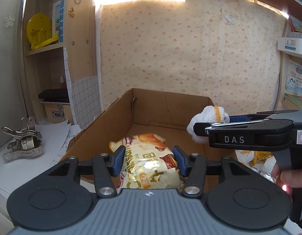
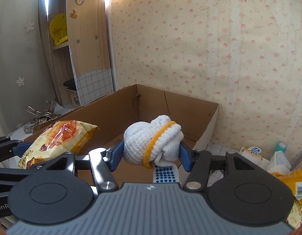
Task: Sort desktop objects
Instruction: 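Open both tools to drop the snack bag and glove into the box, then move both tools back toward the pile of gloves and bags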
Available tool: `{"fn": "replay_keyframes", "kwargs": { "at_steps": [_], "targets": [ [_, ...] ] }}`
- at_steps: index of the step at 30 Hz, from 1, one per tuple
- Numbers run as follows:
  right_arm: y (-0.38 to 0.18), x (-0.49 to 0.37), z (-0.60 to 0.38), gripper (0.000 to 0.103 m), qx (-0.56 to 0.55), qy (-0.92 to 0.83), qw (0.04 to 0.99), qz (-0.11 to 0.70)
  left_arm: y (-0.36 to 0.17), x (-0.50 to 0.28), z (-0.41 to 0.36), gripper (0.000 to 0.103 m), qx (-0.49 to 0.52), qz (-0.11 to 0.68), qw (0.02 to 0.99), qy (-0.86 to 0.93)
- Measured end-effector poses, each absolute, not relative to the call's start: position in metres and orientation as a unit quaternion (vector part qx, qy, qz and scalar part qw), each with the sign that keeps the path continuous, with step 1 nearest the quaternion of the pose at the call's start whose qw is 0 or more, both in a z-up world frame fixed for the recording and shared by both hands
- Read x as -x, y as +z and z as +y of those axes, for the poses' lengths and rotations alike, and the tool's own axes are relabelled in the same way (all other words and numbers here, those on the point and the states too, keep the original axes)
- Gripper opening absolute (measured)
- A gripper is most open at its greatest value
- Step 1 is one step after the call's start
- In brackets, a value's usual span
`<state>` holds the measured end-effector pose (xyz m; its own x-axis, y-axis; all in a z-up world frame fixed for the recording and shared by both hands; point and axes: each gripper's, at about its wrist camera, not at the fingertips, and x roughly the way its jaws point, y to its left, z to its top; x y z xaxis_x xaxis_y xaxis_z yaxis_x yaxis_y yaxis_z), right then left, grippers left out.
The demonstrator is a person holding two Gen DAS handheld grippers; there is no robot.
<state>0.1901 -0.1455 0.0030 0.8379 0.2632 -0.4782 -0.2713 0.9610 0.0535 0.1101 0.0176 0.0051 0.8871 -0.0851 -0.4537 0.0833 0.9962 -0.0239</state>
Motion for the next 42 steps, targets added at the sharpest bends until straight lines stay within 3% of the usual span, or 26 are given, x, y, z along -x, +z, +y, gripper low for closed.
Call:
{"fn": "replay_keyframes", "kwargs": {
  "at_steps": [10,14,24,42],
  "targets": [
    [0.009,-0.18,-0.15,0.065,0.0,0.14,0.962,0.233,0.011,-0.108,0.015,0.057,0.001,0.226,0.974,-0.036],
    [0.017,-0.168,-0.155,0.066,-0.001,0.137,0.966,0.219,0.013,-0.104,0.01,0.072,-0.006,0.218,0.976,-0.028],
    [0.03,-0.138,-0.176,0.068,-0.01,0.125,0.972,0.198,0.018,-0.096,0.005,0.084,-0.005,0.212,0.977,-0.027],
    [0.033,-0.113,-0.192,0.071,-0.017,0.097,0.979,0.181,0.031,-0.078,-0.011,0.087,0.003,0.195,0.979,-0.06]
  ]
}}
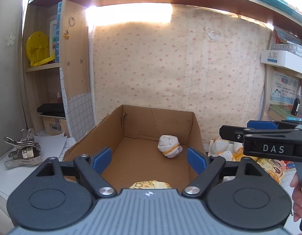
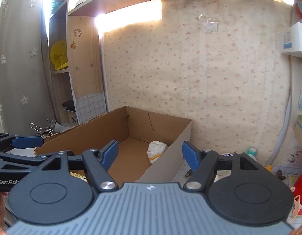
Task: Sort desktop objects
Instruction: 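Move both tools back toward the pile of gloves and bags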
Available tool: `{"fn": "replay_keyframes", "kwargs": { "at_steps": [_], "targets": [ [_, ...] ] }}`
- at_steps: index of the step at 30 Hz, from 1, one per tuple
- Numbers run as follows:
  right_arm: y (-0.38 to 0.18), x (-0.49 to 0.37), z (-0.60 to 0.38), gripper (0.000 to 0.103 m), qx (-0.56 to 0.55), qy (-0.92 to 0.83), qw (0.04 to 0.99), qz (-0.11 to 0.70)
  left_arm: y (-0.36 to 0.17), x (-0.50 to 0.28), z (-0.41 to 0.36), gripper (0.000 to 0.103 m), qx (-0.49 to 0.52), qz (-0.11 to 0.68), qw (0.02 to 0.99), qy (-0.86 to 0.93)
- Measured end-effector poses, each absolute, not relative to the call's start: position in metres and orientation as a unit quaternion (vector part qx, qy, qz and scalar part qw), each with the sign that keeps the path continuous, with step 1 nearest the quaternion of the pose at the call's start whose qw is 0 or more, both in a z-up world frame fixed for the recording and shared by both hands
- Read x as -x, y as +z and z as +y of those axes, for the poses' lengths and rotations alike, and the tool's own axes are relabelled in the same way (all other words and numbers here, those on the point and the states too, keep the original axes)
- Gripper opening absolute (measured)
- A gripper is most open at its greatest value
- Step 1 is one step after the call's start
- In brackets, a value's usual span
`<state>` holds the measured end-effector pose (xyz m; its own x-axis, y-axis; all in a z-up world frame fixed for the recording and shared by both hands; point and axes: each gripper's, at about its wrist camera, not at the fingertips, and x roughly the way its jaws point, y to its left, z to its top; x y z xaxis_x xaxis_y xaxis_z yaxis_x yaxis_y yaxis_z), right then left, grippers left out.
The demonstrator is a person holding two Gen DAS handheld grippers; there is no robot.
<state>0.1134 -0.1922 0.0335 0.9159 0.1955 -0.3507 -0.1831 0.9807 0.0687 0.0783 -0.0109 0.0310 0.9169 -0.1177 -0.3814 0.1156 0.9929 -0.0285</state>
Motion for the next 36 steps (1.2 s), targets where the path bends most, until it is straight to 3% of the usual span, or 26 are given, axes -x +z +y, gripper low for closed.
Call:
{"fn": "replay_keyframes", "kwargs": {
  "at_steps": [20,36],
  "targets": [
    [0.011,-0.065,-0.256,0.073,-0.016,0.024,0.981,0.194,0.026,-0.061,-0.08,0.089,-0.012,0.195,0.973,-0.123],
    [-0.02,-0.042,-0.299,0.073,-0.033,-0.038,0.975,0.217,-0.008,-0.051,-0.131,0.089,-0.019,0.214,0.959,-0.184]
  ]
}}
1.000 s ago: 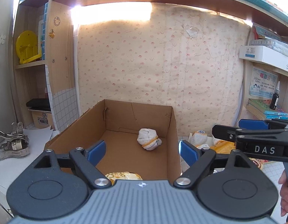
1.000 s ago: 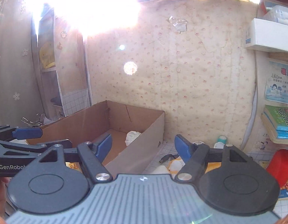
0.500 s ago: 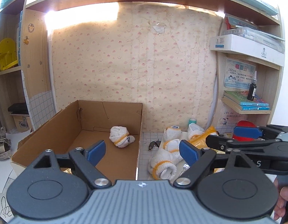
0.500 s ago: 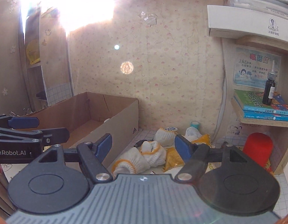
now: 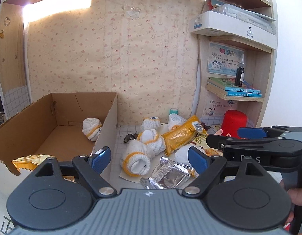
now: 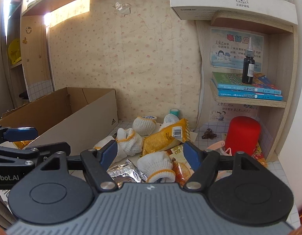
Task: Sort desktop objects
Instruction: 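Move both tools back toward the pile of gloves and bags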
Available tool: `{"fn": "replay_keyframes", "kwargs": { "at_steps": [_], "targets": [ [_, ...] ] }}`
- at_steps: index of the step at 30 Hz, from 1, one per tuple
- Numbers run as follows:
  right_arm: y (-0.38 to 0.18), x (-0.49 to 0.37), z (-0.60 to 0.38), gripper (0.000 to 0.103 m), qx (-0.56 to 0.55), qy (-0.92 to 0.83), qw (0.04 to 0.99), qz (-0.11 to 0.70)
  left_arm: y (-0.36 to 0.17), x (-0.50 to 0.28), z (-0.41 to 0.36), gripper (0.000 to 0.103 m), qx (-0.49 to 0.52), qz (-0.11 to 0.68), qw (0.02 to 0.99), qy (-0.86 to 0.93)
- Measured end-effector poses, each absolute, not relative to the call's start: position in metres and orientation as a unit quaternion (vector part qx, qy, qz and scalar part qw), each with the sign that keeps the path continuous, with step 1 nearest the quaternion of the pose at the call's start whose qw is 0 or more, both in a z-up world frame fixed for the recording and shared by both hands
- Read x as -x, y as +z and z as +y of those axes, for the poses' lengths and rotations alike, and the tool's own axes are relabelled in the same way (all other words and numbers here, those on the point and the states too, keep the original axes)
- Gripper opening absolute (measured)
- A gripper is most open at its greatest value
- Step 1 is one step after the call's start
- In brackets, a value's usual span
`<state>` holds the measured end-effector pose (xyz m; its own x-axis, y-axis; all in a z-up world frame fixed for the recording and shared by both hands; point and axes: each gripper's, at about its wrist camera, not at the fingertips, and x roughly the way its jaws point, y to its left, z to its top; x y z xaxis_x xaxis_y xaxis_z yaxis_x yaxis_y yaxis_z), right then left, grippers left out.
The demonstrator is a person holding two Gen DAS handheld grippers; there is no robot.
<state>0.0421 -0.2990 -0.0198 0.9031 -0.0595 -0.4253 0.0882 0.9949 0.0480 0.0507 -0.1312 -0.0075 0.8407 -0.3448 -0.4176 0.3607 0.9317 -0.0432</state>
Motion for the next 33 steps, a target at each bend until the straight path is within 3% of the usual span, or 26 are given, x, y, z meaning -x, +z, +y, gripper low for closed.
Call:
{"fn": "replay_keyframes", "kwargs": {
  "at_steps": [33],
  "targets": [
    [-0.048,-0.047,-0.341,0.073,-0.058,-0.085,0.964,0.245,-0.056,-0.136,-0.163,0.089,-0.041,0.236,0.96,-0.146]
  ]
}}
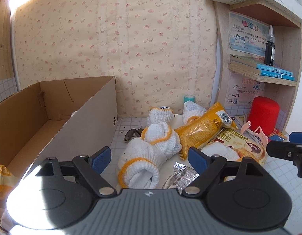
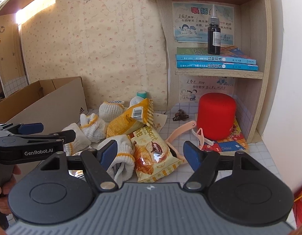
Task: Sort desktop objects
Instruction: 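Move both tools back toward the pile of gloves and bags, then close the left tool on a white glove while the right tool grasps another glove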
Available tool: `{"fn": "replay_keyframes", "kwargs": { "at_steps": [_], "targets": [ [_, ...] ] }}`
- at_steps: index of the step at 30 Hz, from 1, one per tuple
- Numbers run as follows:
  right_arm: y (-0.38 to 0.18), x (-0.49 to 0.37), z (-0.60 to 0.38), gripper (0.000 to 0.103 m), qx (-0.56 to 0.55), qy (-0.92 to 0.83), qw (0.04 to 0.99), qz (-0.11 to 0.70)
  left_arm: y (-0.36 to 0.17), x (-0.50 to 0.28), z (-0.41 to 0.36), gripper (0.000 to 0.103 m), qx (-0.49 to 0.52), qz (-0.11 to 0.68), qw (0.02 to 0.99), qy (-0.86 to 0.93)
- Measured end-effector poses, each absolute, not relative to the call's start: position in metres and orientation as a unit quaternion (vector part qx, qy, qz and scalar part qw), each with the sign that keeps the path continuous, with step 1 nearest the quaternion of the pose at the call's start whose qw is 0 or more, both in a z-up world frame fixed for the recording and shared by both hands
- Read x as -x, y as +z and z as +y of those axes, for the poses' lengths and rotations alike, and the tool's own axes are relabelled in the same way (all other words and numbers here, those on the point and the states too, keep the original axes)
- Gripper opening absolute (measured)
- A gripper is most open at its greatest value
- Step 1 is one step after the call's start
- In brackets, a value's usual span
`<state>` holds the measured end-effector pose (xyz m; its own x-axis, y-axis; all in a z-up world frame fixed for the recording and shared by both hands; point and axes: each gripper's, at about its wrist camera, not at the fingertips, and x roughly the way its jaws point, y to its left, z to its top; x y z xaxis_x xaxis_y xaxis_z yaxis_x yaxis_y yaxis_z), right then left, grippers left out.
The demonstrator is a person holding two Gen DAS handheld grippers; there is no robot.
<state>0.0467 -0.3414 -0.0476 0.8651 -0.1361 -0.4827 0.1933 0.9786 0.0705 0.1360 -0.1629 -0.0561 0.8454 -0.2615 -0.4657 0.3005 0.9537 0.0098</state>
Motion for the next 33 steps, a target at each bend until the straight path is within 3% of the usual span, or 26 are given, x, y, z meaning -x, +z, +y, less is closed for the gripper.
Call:
{"fn": "replay_keyframes", "kwargs": {
  "at_steps": [10,23,33],
  "targets": [
    [-0.05,-0.055,-0.34,0.073,-0.06,-0.081,0.964,0.247,-0.071,-0.163,-0.16,0.086,-0.048,0.277,0.95,-0.139],
    [-0.063,-0.068,-0.342,0.073,-0.052,-0.092,0.957,0.271,-0.079,-0.184,-0.155,0.054,-0.037,0.313,0.939,-0.14],
    [-0.068,-0.074,-0.329,0.073,-0.051,-0.049,0.958,0.279,-0.079,-0.18,-0.153,0.048,-0.034,0.306,0.94,-0.144]
  ]
}}
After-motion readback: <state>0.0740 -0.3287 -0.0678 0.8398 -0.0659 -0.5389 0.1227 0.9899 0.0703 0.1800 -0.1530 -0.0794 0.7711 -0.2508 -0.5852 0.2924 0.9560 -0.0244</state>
